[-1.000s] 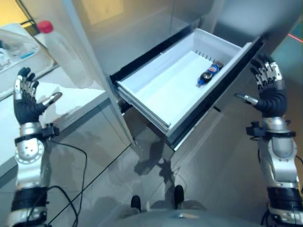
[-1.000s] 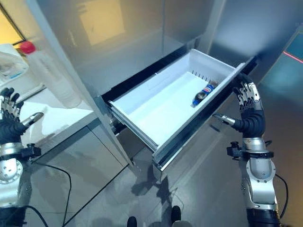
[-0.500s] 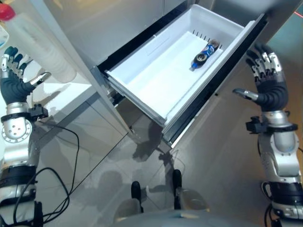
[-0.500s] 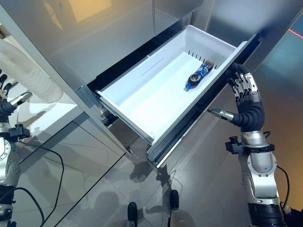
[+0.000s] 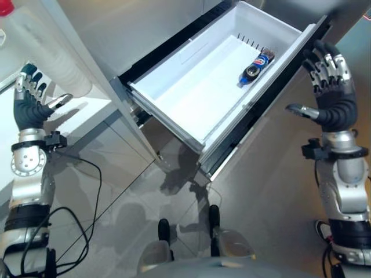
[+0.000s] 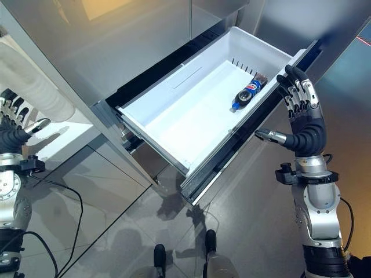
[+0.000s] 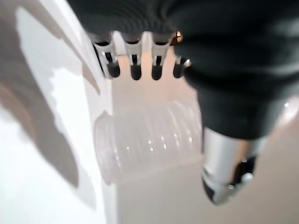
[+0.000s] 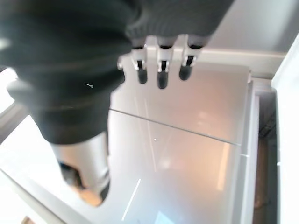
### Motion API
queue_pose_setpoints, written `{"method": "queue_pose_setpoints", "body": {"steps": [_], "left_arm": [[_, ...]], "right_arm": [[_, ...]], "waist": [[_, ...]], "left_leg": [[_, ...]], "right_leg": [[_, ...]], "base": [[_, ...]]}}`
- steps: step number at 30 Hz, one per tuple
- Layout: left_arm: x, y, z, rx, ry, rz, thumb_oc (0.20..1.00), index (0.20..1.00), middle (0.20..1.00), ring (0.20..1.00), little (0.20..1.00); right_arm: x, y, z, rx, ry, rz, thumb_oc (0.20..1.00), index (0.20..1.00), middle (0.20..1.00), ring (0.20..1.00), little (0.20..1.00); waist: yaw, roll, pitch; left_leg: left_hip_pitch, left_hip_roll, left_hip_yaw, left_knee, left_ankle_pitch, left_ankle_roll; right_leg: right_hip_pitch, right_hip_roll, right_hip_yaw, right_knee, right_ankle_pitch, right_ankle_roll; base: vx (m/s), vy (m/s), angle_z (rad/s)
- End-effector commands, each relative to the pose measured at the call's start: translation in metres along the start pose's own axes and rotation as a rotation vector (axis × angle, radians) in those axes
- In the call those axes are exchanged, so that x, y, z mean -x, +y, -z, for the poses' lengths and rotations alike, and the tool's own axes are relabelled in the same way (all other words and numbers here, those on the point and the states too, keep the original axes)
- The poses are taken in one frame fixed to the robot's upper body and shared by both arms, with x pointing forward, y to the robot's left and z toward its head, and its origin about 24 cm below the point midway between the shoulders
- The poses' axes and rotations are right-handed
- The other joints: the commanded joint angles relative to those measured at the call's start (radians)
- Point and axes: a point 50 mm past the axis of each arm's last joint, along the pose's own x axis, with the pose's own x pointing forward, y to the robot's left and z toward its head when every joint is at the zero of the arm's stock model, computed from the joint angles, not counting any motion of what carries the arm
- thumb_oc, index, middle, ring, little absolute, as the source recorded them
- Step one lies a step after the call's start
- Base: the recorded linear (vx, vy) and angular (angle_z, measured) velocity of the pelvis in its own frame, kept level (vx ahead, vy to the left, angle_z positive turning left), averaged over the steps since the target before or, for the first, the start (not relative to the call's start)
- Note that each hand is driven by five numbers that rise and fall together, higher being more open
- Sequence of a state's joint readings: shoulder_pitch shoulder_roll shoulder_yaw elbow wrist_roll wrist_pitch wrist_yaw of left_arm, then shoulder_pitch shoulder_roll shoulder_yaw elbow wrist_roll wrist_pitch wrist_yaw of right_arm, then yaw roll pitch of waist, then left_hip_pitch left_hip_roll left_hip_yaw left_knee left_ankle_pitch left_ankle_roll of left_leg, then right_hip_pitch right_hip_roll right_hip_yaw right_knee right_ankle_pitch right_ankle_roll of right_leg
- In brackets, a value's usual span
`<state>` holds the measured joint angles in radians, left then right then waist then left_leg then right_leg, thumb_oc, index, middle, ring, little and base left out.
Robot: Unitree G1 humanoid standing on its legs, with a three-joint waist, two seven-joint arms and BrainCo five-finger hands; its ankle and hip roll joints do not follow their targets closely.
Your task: Take the drinks into the refrigerator
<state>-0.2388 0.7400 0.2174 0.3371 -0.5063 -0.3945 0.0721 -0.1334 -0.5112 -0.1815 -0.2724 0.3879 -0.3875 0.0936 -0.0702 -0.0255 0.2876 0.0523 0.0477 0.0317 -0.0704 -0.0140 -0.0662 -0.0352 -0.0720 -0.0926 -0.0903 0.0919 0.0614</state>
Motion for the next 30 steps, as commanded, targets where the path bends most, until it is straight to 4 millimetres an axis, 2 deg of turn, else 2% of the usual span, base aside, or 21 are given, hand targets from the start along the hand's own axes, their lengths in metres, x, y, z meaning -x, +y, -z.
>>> {"method": "queue_pose_setpoints", "body": {"steps": [1, 18, 30], "left_arm": [[-0.009, 0.009, -0.010, -0.017, -0.045, -0.009, 1.000, 1.000, 1.000, 1.000, 1.000], [-0.015, -0.007, -0.007, -0.063, -0.032, 0.058, 1.000, 1.000, 1.000, 1.000, 1.000], [-0.031, -0.032, -0.012, -0.091, -0.059, 0.075, 1.000, 1.000, 1.000, 1.000, 1.000]], "right_arm": [[-0.011, 0.001, -0.025, -0.038, -0.162, 0.005, 1.000, 1.000, 1.000, 1.000, 1.000], [-0.010, 0.006, -0.024, -0.059, -0.145, -0.044, 1.000, 1.000, 1.000, 1.000, 1.000], [-0.004, 0.010, -0.023, -0.079, -0.125, -0.064, 1.000, 1.000, 1.000, 1.000, 1.000]], "waist": [[-0.026, -0.025, -0.035], [-0.046, -0.014, -0.069], [-0.064, -0.006, -0.077]], "left_leg": [[-0.038, -0.062, -0.010, 0.146, -0.119, 0.077], [-0.006, -0.062, 0.004, 0.140, -0.129, 0.076], [-0.005, -0.066, 0.003, 0.134, -0.126, 0.076]], "right_leg": [[0.006, 0.033, 0.001, 0.174, -0.187, 0.005], [0.039, 0.033, 0.024, 0.144, -0.175, 0.000], [0.056, 0.029, 0.033, 0.112, -0.161, -0.002]], "base": [[0.00, 0.000, 0.00], [0.00, 0.000, -0.02], [0.00, 0.002, -0.01]]}}
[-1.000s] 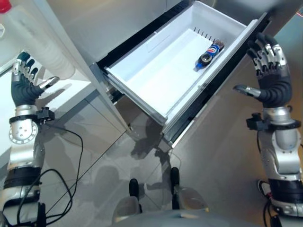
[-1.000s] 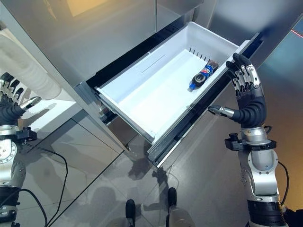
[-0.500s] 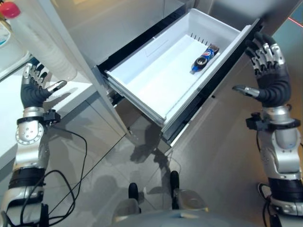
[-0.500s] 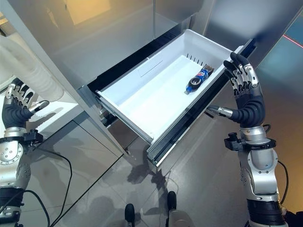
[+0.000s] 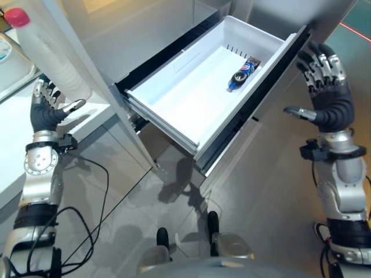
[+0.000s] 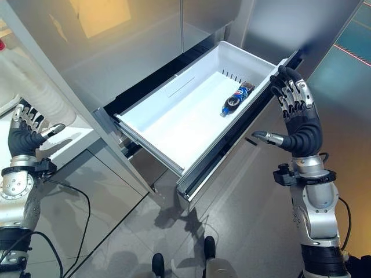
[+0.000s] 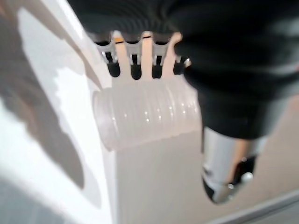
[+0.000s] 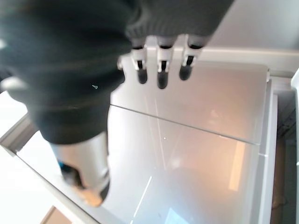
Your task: Take the drinks into the refrigerator
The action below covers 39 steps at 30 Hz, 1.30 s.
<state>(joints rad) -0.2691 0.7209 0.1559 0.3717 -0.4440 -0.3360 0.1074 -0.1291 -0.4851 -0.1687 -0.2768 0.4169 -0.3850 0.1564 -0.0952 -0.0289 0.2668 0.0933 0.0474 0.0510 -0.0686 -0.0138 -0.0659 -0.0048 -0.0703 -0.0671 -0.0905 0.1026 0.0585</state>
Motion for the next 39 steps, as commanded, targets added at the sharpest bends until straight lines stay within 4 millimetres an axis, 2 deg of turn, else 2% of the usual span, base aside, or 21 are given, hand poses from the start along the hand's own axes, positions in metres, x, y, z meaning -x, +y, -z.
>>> {"method": "queue_pose_setpoints", "body": {"steps": [1, 11, 26, 34, 35, 36, 37, 39], "left_arm": [[-0.029, -0.015, -0.031, -0.049, -0.149, 0.045, 1.000, 1.000, 1.000, 1.000, 1.000], [-0.041, -0.032, -0.040, -0.087, -0.181, 0.079, 1.000, 1.000, 1.000, 1.000, 1.000], [-0.057, -0.082, -0.047, -0.126, -0.190, 0.179, 1.000, 1.000, 1.000, 1.000, 1.000], [-0.056, -0.085, -0.041, -0.127, -0.167, 0.181, 1.000, 1.000, 1.000, 1.000, 1.000], [-0.054, -0.084, -0.037, -0.129, -0.154, 0.181, 0.671, 0.671, 0.671, 0.671, 0.671], [-0.054, -0.084, -0.037, -0.129, -0.154, 0.180, 0.416, 0.416, 0.416, 0.416, 0.416], [-0.053, -0.083, -0.034, -0.128, -0.144, 0.179, 0.225, 0.225, 0.225, 0.225, 0.225], [-0.052, -0.082, -0.033, -0.127, -0.139, 0.174, 0.200, 0.200, 0.200, 0.200, 0.200]], "right_arm": [[-0.007, 0.003, -0.025, -0.021, -0.127, -0.022, 1.000, 1.000, 1.000, 1.000, 1.000], [-0.007, 0.003, -0.025, -0.040, -0.123, -0.042, 1.000, 1.000, 1.000, 1.000, 1.000], [-0.009, 0.011, -0.024, -0.065, -0.128, -0.062, 1.000, 1.000, 1.000, 1.000, 1.000], [-0.009, 0.011, -0.024, -0.063, -0.130, -0.060, 1.000, 1.000, 1.000, 1.000, 1.000], [-0.009, 0.010, -0.025, -0.060, -0.132, -0.060, 1.000, 1.000, 1.000, 1.000, 1.000], [-0.009, 0.010, -0.025, -0.060, -0.132, -0.060, 1.000, 1.000, 1.000, 1.000, 1.000], [-0.008, 0.010, -0.025, -0.060, -0.134, -0.059, 1.000, 1.000, 1.000, 1.000, 1.000], [-0.008, 0.009, -0.026, -0.062, -0.134, -0.057, 1.000, 1.000, 1.000, 1.000, 1.000]], "waist": [[-0.038, -0.002, -0.055], [-0.062, 0.008, -0.069], [-0.076, 0.006, -0.073], [-0.080, 0.003, -0.071], [-0.080, 0.002, -0.072], [-0.081, 0.002, -0.072], [-0.081, 0.001, -0.073], [-0.081, 0.000, -0.073]], "left_leg": [[-0.045, -0.066, -0.016, 0.132, -0.127, 0.076], [-0.033, -0.062, -0.009, 0.113, -0.123, 0.077], [-0.017, -0.060, -0.026, 0.079, -0.114, 0.077], [-0.012, -0.056, -0.022, 0.079, -0.118, 0.078], [-0.010, -0.054, -0.021, 0.077, -0.118, 0.077], [-0.009, -0.054, -0.021, 0.076, -0.118, 0.077], [-0.006, -0.052, -0.022, 0.074, -0.118, 0.076], [-0.007, -0.051, -0.023, 0.074, -0.117, 0.076]], "right_leg": [[0.026, 0.028, 0.007, 0.112, -0.172, 0.001], [0.028, 0.032, 0.022, 0.109, -0.174, 0.004], [0.032, 0.039, 0.000, 0.114, -0.188, 0.006], [0.024, 0.044, 0.006, 0.128, -0.195, 0.005], [0.025, 0.046, 0.006, 0.128, -0.197, 0.003], [0.025, 0.046, 0.006, 0.128, -0.197, 0.003], [0.027, 0.048, 0.007, 0.126, -0.198, 0.002], [0.027, 0.049, 0.007, 0.125, -0.198, 0.001]], "base": [[0.00, 0.000, 0.00], [0.00, 0.000, 0.00], [0.01, -0.003, 0.00], [0.00, -0.002, 0.00], [0.00, 0.000, 0.00], [0.04, -0.018, 0.01], [0.00, 0.000, 0.00], [0.00, 0.000, 0.00]]}}
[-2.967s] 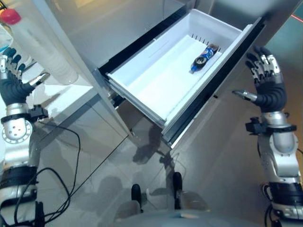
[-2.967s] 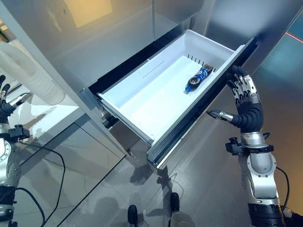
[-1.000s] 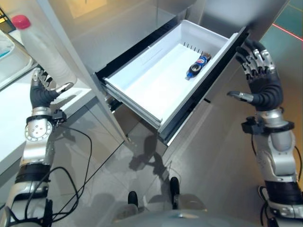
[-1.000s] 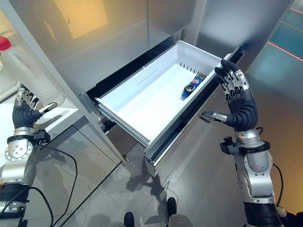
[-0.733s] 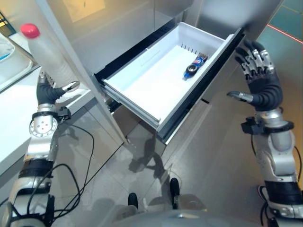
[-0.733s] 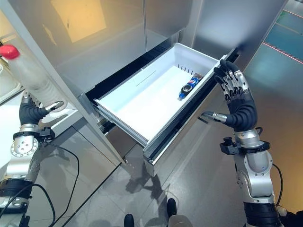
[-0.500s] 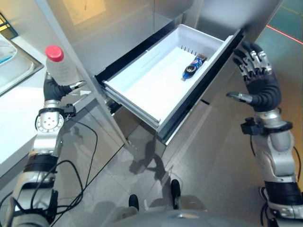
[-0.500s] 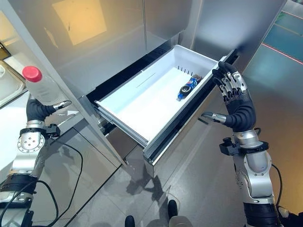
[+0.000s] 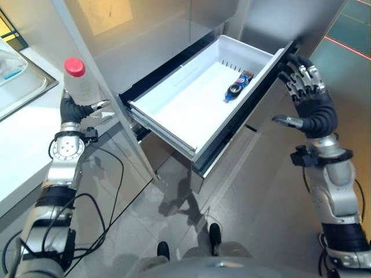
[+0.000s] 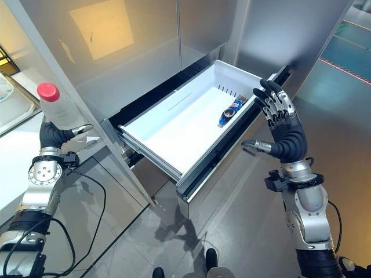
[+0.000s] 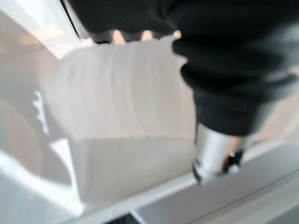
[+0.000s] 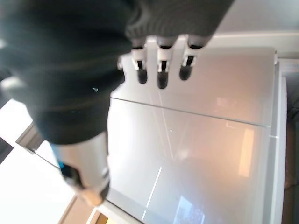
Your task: Take the drinks into the refrigerator
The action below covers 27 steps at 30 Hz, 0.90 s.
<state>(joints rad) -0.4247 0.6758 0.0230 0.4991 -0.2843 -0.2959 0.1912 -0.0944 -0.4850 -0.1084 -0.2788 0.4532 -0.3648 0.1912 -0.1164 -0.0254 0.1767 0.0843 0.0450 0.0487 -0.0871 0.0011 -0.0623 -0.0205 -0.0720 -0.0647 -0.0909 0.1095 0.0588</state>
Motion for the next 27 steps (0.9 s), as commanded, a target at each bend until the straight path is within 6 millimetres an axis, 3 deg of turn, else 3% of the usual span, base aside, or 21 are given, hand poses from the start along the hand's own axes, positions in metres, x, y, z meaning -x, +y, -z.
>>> {"method": "queue_pose_setpoints", "body": {"steps": [1, 21, 27], "left_arm": [[-0.032, -0.036, -0.049, -0.024, -0.190, 0.123, 0.200, 0.200, 0.200, 0.200, 0.200], [-0.011, -0.026, -0.018, -0.022, -0.089, 0.136, 0.200, 0.200, 0.200, 0.200, 0.200], [-0.003, -0.018, -0.026, 0.109, -0.137, 0.161, 0.200, 0.200, 0.200, 0.200, 0.200]], "right_arm": [[-0.013, -0.002, -0.037, 0.019, -0.199, -0.002, 1.000, 1.000, 1.000, 1.000, 1.000], [-0.013, -0.002, -0.032, 0.026, -0.171, -0.006, 1.000, 1.000, 1.000, 1.000, 1.000], [-0.016, -0.011, -0.027, 0.076, -0.124, -0.016, 1.000, 1.000, 1.000, 1.000, 1.000]], "waist": [[-0.059, -0.004, 0.018], [-0.037, -0.010, -0.007], [-0.021, -0.014, -0.037]], "left_leg": [[0.002, -0.048, -0.022, 0.090, -0.131, 0.071], [0.030, -0.052, -0.039, 0.067, -0.117, 0.068], [0.035, -0.052, -0.048, 0.065, -0.111, 0.065]], "right_leg": [[0.043, 0.052, 0.004, 0.125, -0.205, 0.001], [0.084, 0.047, -0.022, 0.108, -0.197, 0.000], [0.097, 0.042, -0.037, 0.108, -0.193, -0.001]], "base": [[0.00, 0.000, 0.00], [-0.01, 0.003, 0.01], [-0.02, 0.000, 0.01]]}}
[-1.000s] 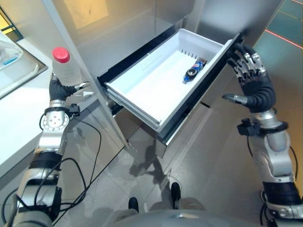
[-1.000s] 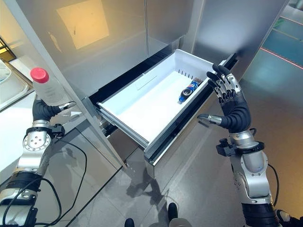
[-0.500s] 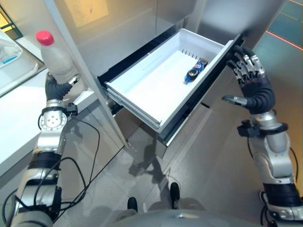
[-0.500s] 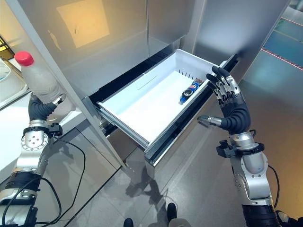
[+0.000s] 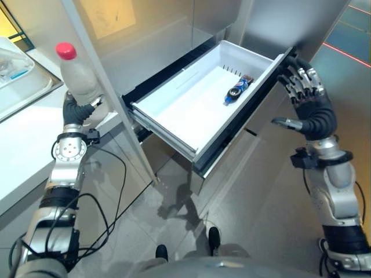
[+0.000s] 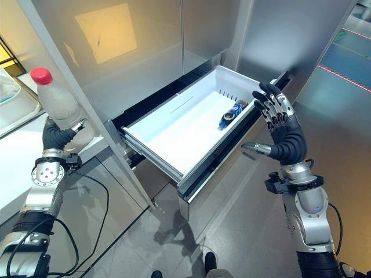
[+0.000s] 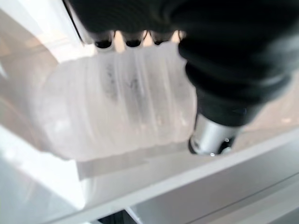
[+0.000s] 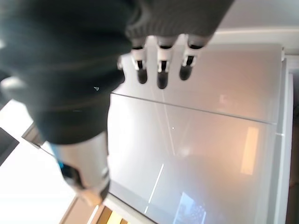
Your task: Take the drinks into the refrigerator
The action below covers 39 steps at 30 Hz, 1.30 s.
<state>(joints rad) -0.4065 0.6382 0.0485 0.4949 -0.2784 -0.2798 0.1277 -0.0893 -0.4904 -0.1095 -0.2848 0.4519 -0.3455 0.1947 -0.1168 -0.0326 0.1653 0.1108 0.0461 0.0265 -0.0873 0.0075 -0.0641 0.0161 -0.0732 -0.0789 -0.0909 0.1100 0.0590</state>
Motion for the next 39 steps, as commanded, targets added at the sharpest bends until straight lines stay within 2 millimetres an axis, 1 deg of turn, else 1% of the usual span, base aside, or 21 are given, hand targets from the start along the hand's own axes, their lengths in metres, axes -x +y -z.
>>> {"method": "queue_pose_setpoints", "body": {"steps": [1, 2, 4, 8, 11, 17, 18, 20, 22, 23, 26, 27, 28, 29, 30, 31, 32, 35, 36, 37, 39], "left_arm": [[-0.008, -0.012, -0.033, 0.076, -0.171, 0.114, 0.200, 0.200, 0.200, 0.200, 0.200], [-0.007, -0.012, -0.033, 0.076, -0.171, 0.114, 0.200, 0.200, 0.200, 0.200, 0.200], [0.005, -0.006, -0.048, 0.144, -0.253, 0.185, 0.200, 0.200, 0.200, 0.200, 0.200], [0.013, -0.002, -0.054, 0.203, -0.277, 0.217, 0.200, 0.200, 0.200, 0.200, 0.200], [0.017, 0.001, -0.064, 0.237, -0.315, 0.263, 0.200, 0.200, 0.200, 0.200, 0.200], [0.018, 0.002, -0.081, 0.245, -0.372, 0.332, 0.200, 0.200, 0.200, 0.200, 0.200], [0.021, 0.000, -0.086, 0.235, -0.393, 0.357, 0.200, 0.200, 0.200, 0.200, 0.200], [0.023, 0.000, -0.091, 0.227, -0.413, 0.369, 0.200, 0.200, 0.200, 0.200, 0.200], [0.025, -0.005, -0.105, 0.137, -0.473, 0.418, 0.200, 0.200, 0.200, 0.200, 0.200], [0.025, -0.005, -0.105, 0.136, -0.473, 0.416, 0.200, 0.200, 0.200, 0.200, 0.200], [0.027, -0.017, -0.119, 0.099, -0.526, 0.499, 0.200, 0.200, 0.200, 0.200, 0.200], [0.027, -0.017, -0.119, 0.098, -0.527, 0.499, 0.200, 0.200, 0.200, 0.200, 0.200], [0.027, -0.023, -0.126, 0.079, -0.553, 0.544, 0.200, 0.200, 0.200, 0.200, 0.200], [0.027, -0.023, -0.126, 0.079, -0.554, 0.544, 0.200, 0.200, 0.200, 0.200, 0.200], [0.026, -0.031, -0.135, 0.041, -0.577, 0.609, 0.200, 0.200, 0.200, 0.200, 0.200], [0.026, -0.031, -0.135, 0.040, -0.577, 0.609, 0.200, 0.200, 0.200, 0.200, 0.200], [0.025, -0.037, -0.142, 0.006, -0.598, 0.656, 0.200, 0.200, 0.200, 0.200, 0.200], [0.024, -0.046, -0.146, -0.035, -0.606, 0.722, 0.200, 0.200, 0.200, 0.200, 0.200], [0.024, -0.056, -0.151, -0.089, -0.616, 0.792, 0.200, 0.200, 0.200, 0.200, 0.200], [0.025, -0.060, -0.154, -0.108, -0.625, 0.823, 0.200, 0.200, 0.200, 0.200, 0.200], [0.026, -0.065, -0.156, -0.126, -0.630, 0.859, 0.200, 0.200, 0.200, 0.200, 0.200]], "right_arm": [[-0.016, -0.012, -0.028, 0.074, -0.143, -0.009, 1.000, 1.000, 1.000, 1.000, 1.000], [-0.017, -0.012, -0.028, 0.074, -0.143, -0.009, 1.000, 1.000, 1.000, 1.000, 1.000], [-0.021, -0.031, -0.026, 0.126, -0.087, -0.016, 1.000, 1.000, 1.000, 1.000, 1.000], [-0.027, -0.041, -0.019, 0.134, -0.028, -0.029, 1.000, 1.000, 1.000, 1.000, 1.000], [-0.032, -0.045, -0.006, 0.105, 0.071, -0.074, 1.000, 1.000, 1.000, 1.000, 1.000], [-0.046, -0.044, -0.003, 0.101, 0.125, -0.164, 1.000, 1.000, 1.000, 1.000, 1.000], [-0.047, -0.040, 0.004, 0.043, 0.138, -0.162, 1.000, 1.000, 1.000, 1.000, 1.000], [-0.050, -0.037, 0.005, 0.038, 0.142, -0.187, 1.000, 1.000, 1.000, 1.000, 1.000], [-0.052, -0.028, 0.014, -0.058, 0.172, -0.219, 1.000, 1.000, 1.000, 1.000, 1.000], [-0.052, -0.028, 0.014, -0.059, 0.171, -0.220, 1.000, 1.000, 1.000, 1.000, 1.000], [-0.057, -0.009, 0.023, -0.173, 0.195, -0.304, 1.000, 1.000, 1.000, 1.000, 1.000], [-0.058, -0.009, 0.023, -0.174, 0.194, -0.304, 1.000, 1.000, 1.000, 1.000, 1.000], [-0.059, 0.003, 0.026, -0.239, 0.203, -0.353, 1.000, 1.000, 1.000, 1.000, 1.000], [-0.059, 0.003, 0.026, -0.240, 0.202, -0.353, 1.000, 1.000, 1.000, 1.000, 1.000], [-0.062, 0.017, 0.031, -0.301, 0.222, -0.426, 1.000, 1.000, 1.000, 1.000, 1.000], [-0.062, 0.017, 0.031, -0.301, 0.222, -0.426, 1.000, 1.000, 1.000, 1.000, 1.000], [-0.065, 0.029, 0.032, -0.333, 0.231, -0.482, 1.000, 1.000, 1.000, 1.000, 1.000], [-0.066, 0.040, 0.036, -0.382, 0.233, -0.500, 1.000, 1.000, 1.000, 1.000, 1.000], [-0.068, 0.054, 0.037, -0.423, 0.226, -0.542, 1.000, 1.000, 1.000, 1.000, 1.000], [-0.068, 0.061, 0.038, -0.446, 0.223, -0.555, 1.000, 1.000, 1.000, 1.000, 1.000], [-0.068, 0.067, 0.040, -0.475, 0.222, -0.557, 1.000, 1.000, 1.000, 1.000, 1.000]], "waist": [[-0.022, -0.006, -0.026], [-0.023, -0.006, -0.026], [-0.003, -0.012, -0.048], [0.010, -0.011, -0.063], [0.027, -0.008, -0.079], [0.038, -0.003, -0.094], [0.042, -0.001, -0.097], [0.043, 0.000, -0.098], [0.050, 0.000, -0.103], [0.049, 0.000, -0.102], [0.053, 0.001, -0.109], [0.052, 0.001, -0.108], [0.053, 0.003, -0.112], [0.052, 0.003, -0.111], [0.051, 0.005, -0.114], [0.051, 0.005, -0.112], [0.048, 0.008, -0.113], [0.046, 0.012, -0.112], [0.043, 0.017, -0.111], [0.041, 0.020, -0.110], [0.039, 0.023, -0.109]], "left_leg": [[0.009, -0.053, -0.026, 0.065, -0.118, 0.067], [0.009, -0.053, -0.026, 0.065, -0.118, 0.067], [0.013, -0.058, -0.038, 0.060, -0.112, 0.066], [0.022, -0.062, -0.046, 0.057, -0.110, 0.067], [0.024, -0.066, -0.056, 0.055, -0.104, 0.069], [0.024, -0.070, -0.069, 0.042, -0.088, 0.067], [0.025, -0.072, -0.074, 0.043, -0.087, 0.069], [0.028, -0.074, -0.076, 0.043, -0.087, 0.070], [0.032, -0.075, -0.079, 0.044, -0.088, 0.070], [0.033, -0.075, -0.079, 0.044, -0.088, 0.070], [0.036, -0.076, -0.083, 0.045, -0.088, 0.070], [0.036, -0.076, -0.083, 0.045, -0.088, 0.070], [0.037, -0.076, -0.085, 0.046, -0.088, 0.070], [0.037, -0.076, -0.085, 0.046, -0.088, 0.070], [0.038, -0.074, -0.083, 0.046, -0.086, 0.070], [0.039, -0.074, -0.083, 0.046, -0.086, 0.070], [0.040, -0.075, -0.080, 0.047, -0.086, 0.069], [0.043, -0.074, -0.077, 0.049, -0.086, 0.069], [0.046, -0.073, -0.072, 0.051, -0.086, 0.068], [0.047, -0.073, -0.069, 0.052, -0.086, 0.068], [0.047, -0.072, -0.067, 0.052, -0.086, 0.068]], "right_leg": [[0.061, 0.043, -0.023, 0.108, -0.193, -0.001], [0.061, 0.043, -0.023, 0.108, -0.193, -0.001], [0.074, 0.042, -0.038, 0.104, -0.190, -0.002], [0.089, 0.039, -0.051, 0.097, -0.185, -0.001], [0.100, 0.036, -0.060, 0.089, -0.179, -0.001], [0.107, 0.029, -0.081, 0.081, -0.174, 0.002], [0.109, 0.027, -0.087, 0.084, -0.173, 0.001], [0.111, 0.026, -0.087, 0.086, -0.173, 0.001], [0.118, 0.023, -0.091, 0.088, -0.174, 0.001], [0.119, 0.023, -0.091, 0.088, -0.174, 0.001], [0.122, 0.019, -0.094, 0.089, -0.176, 0.002], [0.123, 0.019, -0.095, 0.089, -0.176, 0.002], [0.125, 0.019, -0.094, 0.089, -0.177, 0.001], [0.125, 0.019, -0.094, 0.089, -0.177, 0.001], [0.127, 0.018, -0.093, 0.088, -0.177, 0.002], [0.128, 0.018, -0.093, 0.088, -0.177, 0.002], [0.129, 0.018, -0.090, 0.087, -0.176, 0.002], [0.132, 0.018, -0.085, 0.086, -0.176, 0.002], [0.134, 0.018, -0.081, 0.085, -0.174, 0.003], [0.135, 0.018, -0.078, 0.084, -0.173, 0.003], [0.135, 0.018, -0.076, 0.083, -0.173, 0.003]], "base": [[-0.02, -0.003, 0.04], [-0.03, -0.003, 0.04], [-0.08, -0.004, 0.06], [-0.03, 0.007, 0.10], [-0.05, 0.010, 0.06], [-0.05, 0.011, 0.08], [-0.01, 0.013, 0.10], [-0.01, 0.012, 0.13], [-0.01, 0.005, 0.08], [-0.02, 0.007, 0.05], [-0.02, 0.008, 0.05], [0.00, -0.002, 0.05], [0.00, 0.000, 0.00], [0.00, 0.000, 0.00], [0.00, 0.000, 0.00], [0.00, 0.000, 0.00], [0.00, 0.000, 0.00], [0.00, 0.000, 0.00], [0.00, 0.000, 0.00], [-0.01, -0.002, -0.04], [-0.02, -0.005, -0.05]]}}
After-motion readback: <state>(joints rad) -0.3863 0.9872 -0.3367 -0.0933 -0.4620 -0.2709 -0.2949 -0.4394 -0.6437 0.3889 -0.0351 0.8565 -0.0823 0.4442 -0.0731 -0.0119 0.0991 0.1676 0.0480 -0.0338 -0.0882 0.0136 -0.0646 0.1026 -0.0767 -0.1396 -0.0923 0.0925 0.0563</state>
